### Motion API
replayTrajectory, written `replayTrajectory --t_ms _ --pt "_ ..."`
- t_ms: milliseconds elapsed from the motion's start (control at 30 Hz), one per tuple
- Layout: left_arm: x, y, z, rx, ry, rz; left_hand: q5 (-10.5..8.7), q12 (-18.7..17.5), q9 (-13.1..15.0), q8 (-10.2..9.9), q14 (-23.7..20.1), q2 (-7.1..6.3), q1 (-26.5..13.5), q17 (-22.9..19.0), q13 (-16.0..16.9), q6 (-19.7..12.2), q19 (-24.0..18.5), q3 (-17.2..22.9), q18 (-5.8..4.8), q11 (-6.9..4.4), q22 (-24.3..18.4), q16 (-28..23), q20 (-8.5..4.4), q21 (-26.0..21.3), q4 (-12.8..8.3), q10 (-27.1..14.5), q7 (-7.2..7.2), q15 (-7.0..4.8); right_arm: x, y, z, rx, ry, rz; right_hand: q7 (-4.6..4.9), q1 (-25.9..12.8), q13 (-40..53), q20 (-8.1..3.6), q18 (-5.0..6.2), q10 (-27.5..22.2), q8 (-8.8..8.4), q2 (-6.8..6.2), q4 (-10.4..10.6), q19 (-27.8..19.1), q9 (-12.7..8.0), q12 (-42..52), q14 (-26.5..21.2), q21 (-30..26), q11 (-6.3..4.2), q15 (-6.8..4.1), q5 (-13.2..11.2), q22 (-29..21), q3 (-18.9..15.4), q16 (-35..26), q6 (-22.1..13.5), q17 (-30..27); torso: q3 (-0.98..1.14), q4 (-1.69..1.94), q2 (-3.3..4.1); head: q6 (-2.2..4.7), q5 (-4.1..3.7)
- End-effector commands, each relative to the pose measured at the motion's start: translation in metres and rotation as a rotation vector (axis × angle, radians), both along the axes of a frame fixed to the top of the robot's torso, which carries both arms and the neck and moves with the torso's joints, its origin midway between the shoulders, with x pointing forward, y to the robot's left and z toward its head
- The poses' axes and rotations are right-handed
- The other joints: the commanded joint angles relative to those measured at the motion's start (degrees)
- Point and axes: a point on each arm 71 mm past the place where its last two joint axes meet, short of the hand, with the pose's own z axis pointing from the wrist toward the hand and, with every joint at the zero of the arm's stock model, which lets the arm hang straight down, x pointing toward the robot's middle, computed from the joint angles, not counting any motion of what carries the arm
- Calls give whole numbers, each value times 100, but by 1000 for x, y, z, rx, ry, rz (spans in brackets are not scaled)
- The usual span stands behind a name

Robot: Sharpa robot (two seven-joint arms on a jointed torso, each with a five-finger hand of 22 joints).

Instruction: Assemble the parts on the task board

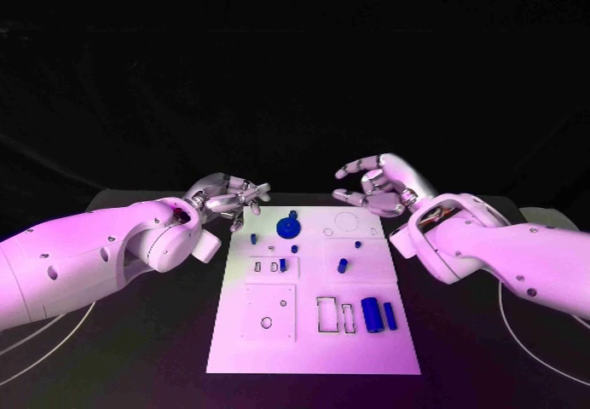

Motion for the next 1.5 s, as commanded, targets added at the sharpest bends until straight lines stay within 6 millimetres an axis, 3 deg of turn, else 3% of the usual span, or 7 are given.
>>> replayTrajectory --t_ms 33,67,233,667,833,1100,1500 --pt "-1 -7 -12 354 136 -110 -54 716 265 280 493 64 -219 1205 640 -123 132 -43 -125 -38 887 313 7 667 -4 -135 -34 -20 6 -17 3 157 110 -39 -4 16 406 -28 -39 1 26 3 -1 599 -7 21 523 25 -23 -27 57 1506 47 -27 52 1191 14 4 -70 -40 38" --pt "-1 -9 -12 400 147 -124 -55 1180 340 361 530 39 -196 1293 1121 -128 231 -49 -169 -60 1178 372 -12 855 1 34 -53 -36 7 -22 5 162 114 -49 -4 15 405 -29 -39 0 29 0 -1 599 -8 20 523 25 -24 -28 80 1506 52 -27 53 1191 16 5 -78 -51 44" --pt "5 -21 -8 604 187 -177 -43 1693 499 491 577 -9 -147 1412 1646 -220 486 -53 -266 -82 1760 452 -49 1210 0 92 -66 -60 12 -39 8 172 133 -88 -5 14 402 -31 -39 -2 32 -2 -1 599 -10 18 522 25 -25 -29 110 1506 61 -29 53 1189 26 10 -115 -99 76" --pt "16 -69 -5 894 181 -301 -46 1779 581 503 606 56 -193 1494 1723 -390 502 -5 -249 -57 1666 507 -57 1173 7 -64 -32 -50 17 -49 8 133 138 -107 -4 17 368 -35 -39 -35 35 -22 -6 599 -21 -21 506 25 -27 -32 224 1506 96 -59 38 1128 50 28 -144 -161 110" --pt "18 -80 -5 947 171 -329 -48 2121 632 534 624 59 -364 1543 2079 -397 616 -61 -305 -50 1963 541 -40 1325 9 95 -30 -37 17 -48 7 116 135 -106 -4 17 367 -35 -39 -36 35 -24 -6 599 -21 -22 505 25 -27 -32 227 1506 97 -60 37 1126 50 8 -132 -187 121" --pt "18 -90 -7 992 167 -357 -48 2355 768 663 624 53 -741 1543 2309 -335 672 -309 -337 -76 2156 541 -47 1431 14 156 -69 -52 18 -49 7 105 133 -108 -2 10 362 -35 -39 -41 33 -34 -3 599 -25 -27 502 25 -26 -32 241 1506 99 -65 29 1117 46 13 -125 -212 124" --pt "17 -94 -17 1035 203 -399 -44 2393 849 719 624 182 -812 1543 2341 -345 684 -348 -346 -91 2213 541 -56 1462 12 152 -86 -65 18 -49 5 97 136 -111 -2 3 361 -36 -39 -41 34 -45 0 599 -28 -28 500 25 -25 -32 275 1506 107 -69 25 1111 45 16 -125 -262 135"
